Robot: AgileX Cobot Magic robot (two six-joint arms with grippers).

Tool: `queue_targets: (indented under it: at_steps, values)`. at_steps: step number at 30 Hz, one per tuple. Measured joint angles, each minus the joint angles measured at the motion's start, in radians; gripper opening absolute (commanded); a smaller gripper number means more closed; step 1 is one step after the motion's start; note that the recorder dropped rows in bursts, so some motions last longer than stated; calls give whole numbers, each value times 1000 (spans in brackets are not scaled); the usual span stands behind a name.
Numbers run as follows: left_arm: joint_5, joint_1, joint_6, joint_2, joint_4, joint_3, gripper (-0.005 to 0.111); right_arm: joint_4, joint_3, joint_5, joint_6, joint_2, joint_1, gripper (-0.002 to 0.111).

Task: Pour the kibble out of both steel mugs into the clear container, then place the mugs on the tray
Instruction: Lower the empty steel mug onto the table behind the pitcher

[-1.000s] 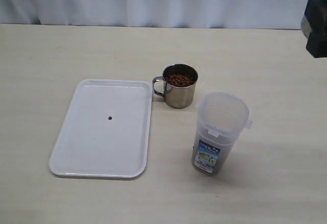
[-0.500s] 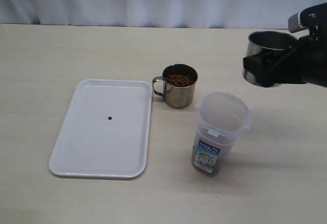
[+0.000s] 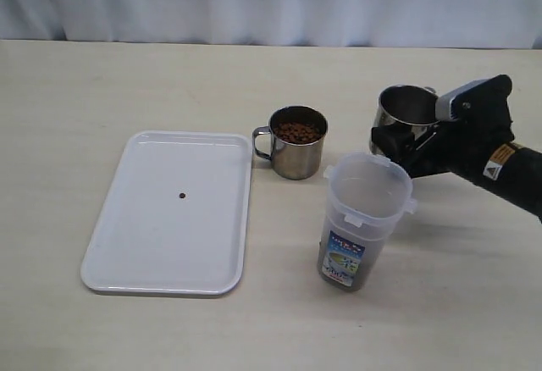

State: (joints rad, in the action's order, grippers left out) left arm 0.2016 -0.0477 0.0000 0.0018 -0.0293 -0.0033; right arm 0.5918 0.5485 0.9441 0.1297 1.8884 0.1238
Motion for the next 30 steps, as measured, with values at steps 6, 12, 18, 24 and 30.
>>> queue_targets:
  at_steps: [6,12,18,24,30]
  values:
    - [0,0,0,0,0,0,0,9,7,90,-6,82,0,4]
    - [0,0,0,0,0,0,0,153,65,88,-19,153,0,5]
    - [0,0,0,0,0,0,0,189,101,51,-33,205,0,14]
    - [0,0,0,0,0,0,0,199,109,44,-44,212,0,53]
    - [0,0,0,0,0,0,0,207,111,42,-82,212,0,80]
